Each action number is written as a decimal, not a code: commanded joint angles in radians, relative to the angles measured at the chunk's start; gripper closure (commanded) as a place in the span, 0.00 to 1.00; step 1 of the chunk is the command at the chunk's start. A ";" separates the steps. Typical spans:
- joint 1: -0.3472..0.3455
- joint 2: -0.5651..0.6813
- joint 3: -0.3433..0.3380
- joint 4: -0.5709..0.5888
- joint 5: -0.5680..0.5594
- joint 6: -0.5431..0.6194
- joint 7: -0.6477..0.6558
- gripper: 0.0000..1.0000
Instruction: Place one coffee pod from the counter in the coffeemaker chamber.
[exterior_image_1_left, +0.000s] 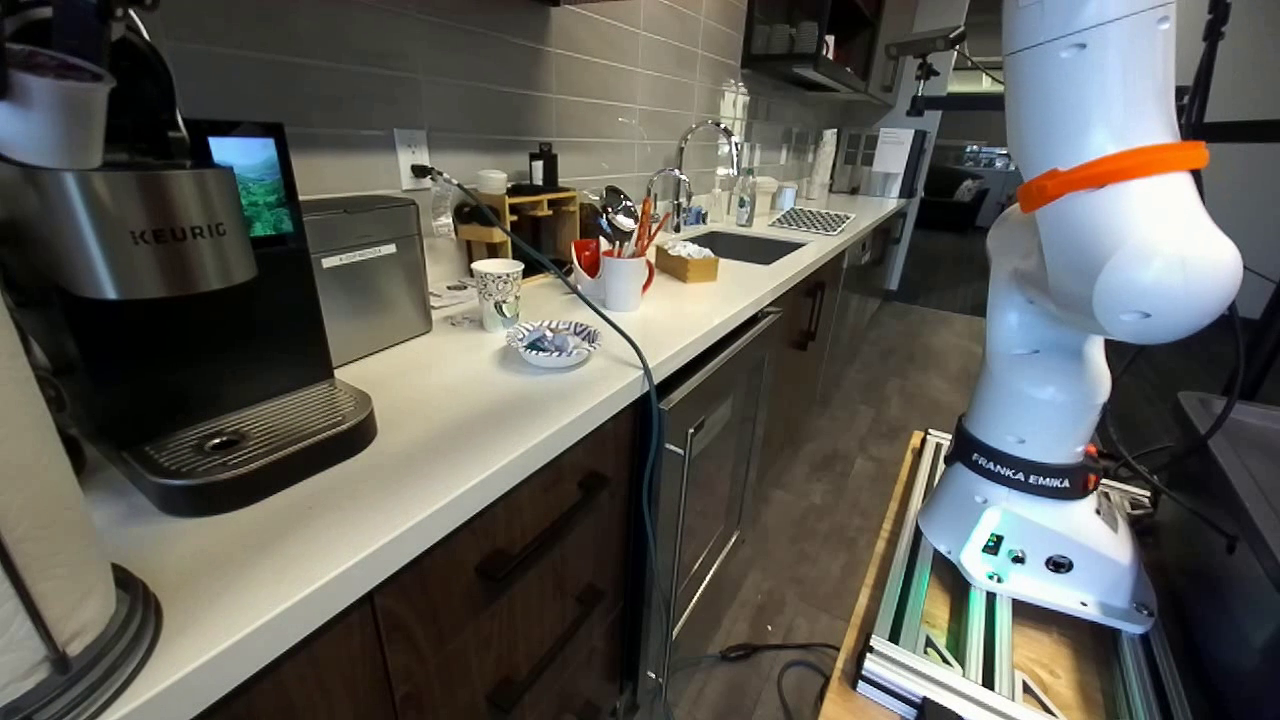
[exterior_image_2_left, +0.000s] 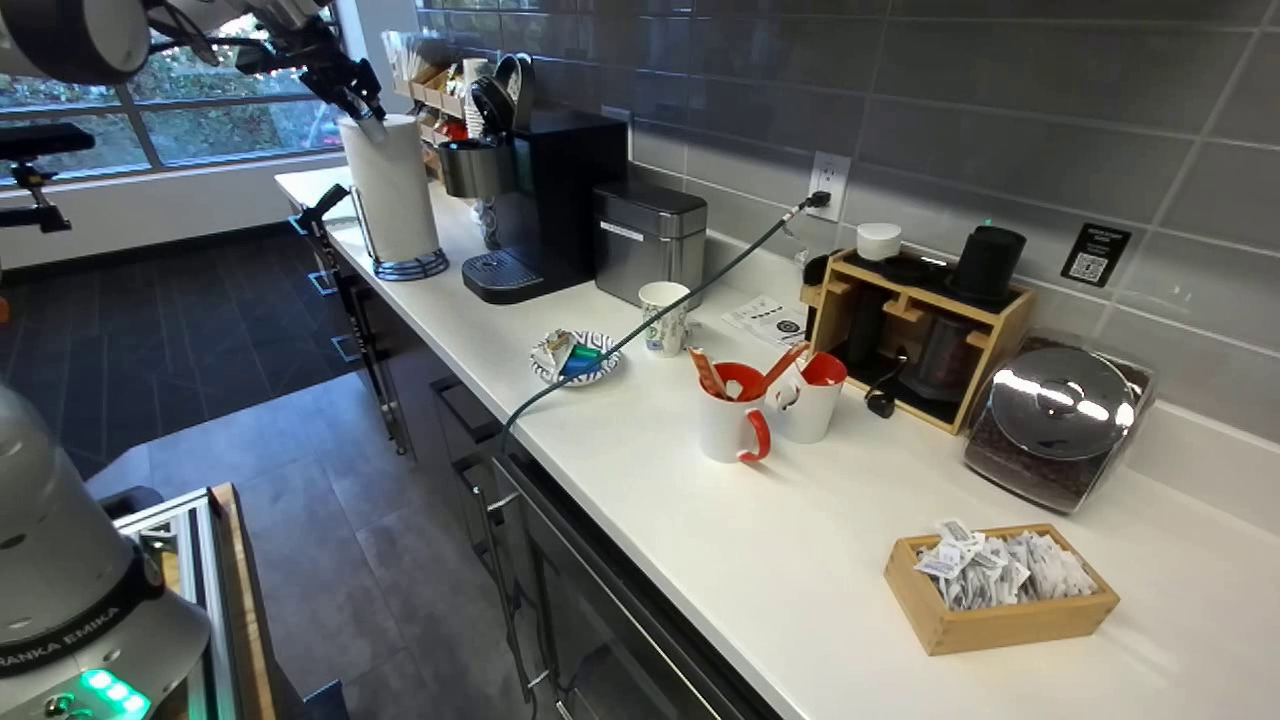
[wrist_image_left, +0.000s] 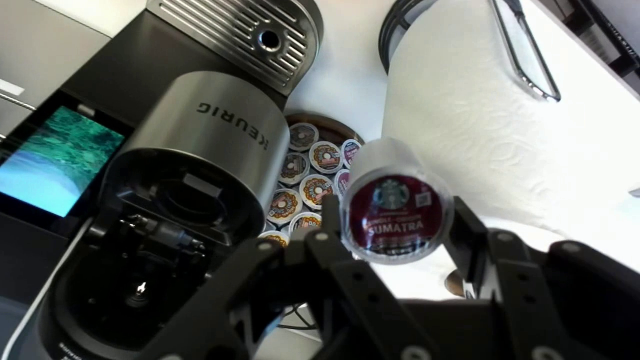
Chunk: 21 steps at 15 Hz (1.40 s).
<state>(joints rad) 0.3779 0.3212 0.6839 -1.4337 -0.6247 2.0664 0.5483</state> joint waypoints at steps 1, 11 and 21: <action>0.094 -0.004 -0.117 0.021 0.050 0.013 -0.028 0.47; 0.294 0.171 -0.415 0.302 0.043 -0.093 0.001 0.72; 0.344 0.288 -0.543 0.552 0.114 -0.212 0.006 0.72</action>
<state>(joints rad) 0.7105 0.5598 0.1473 -0.9719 -0.5114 1.9082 0.5485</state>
